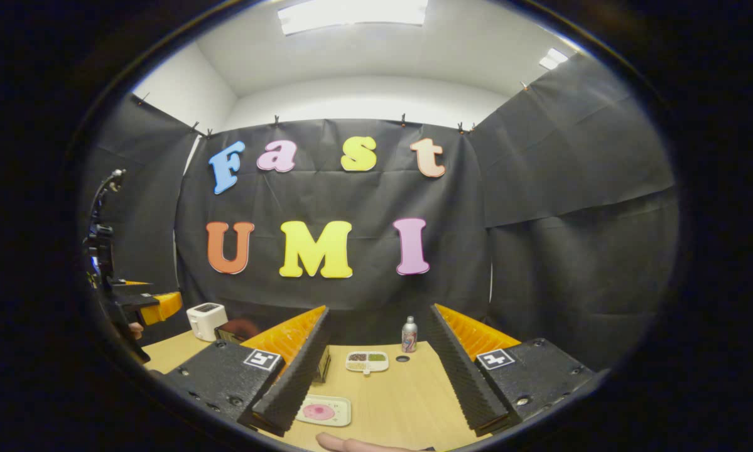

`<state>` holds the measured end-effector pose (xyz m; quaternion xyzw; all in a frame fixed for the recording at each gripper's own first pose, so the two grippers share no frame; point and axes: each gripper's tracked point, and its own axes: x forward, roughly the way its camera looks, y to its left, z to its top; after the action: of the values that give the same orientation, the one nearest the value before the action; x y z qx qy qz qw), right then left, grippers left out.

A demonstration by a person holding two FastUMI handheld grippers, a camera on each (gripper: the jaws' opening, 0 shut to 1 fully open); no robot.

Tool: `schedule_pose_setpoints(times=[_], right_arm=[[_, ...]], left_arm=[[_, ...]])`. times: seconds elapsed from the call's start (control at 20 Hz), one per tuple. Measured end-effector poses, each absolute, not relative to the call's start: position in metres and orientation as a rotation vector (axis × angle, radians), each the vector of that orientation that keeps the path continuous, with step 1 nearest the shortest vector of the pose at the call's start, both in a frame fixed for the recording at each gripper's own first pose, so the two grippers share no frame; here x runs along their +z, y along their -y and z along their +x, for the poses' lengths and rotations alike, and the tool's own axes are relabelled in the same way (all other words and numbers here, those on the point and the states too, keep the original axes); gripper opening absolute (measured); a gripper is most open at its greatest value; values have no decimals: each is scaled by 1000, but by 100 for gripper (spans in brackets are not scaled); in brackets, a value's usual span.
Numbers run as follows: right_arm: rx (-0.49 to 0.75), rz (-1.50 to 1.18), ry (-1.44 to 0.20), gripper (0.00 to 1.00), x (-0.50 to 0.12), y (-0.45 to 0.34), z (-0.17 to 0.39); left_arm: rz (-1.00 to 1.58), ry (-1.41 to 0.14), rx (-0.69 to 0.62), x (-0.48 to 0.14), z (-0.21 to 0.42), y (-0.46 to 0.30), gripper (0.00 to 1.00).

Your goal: Open the electric oven with the left hand, put the food in, and close the electric oven.

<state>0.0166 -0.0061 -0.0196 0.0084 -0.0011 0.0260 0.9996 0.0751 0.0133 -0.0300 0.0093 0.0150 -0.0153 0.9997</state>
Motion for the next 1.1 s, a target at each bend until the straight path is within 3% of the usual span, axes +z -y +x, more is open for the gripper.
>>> schedule_pose_setpoints(times=[0.2, 0.25, 0.6, 0.95, 1.1], right_arm=[[51, 5, 18, 96, -18, 12, 30], [52, 4, 19, 96, -19, 12, 32], [48, -46, -6, 96, -33, 22, 45], [-2, -55, 27, 96, -29, 45, 45], [22, -27, 15, 96, -35, 45, 43]], left_arm=[[-8, -126, -61, -68, 135, -5, 100], [-23, -172, -66, -84, 152, -4, 96], [-31, -373, -90, -154, 240, 11, 95], [5, -517, -56, -204, 279, 19, 95], [50, -504, -63, -206, 289, 23, 96]])
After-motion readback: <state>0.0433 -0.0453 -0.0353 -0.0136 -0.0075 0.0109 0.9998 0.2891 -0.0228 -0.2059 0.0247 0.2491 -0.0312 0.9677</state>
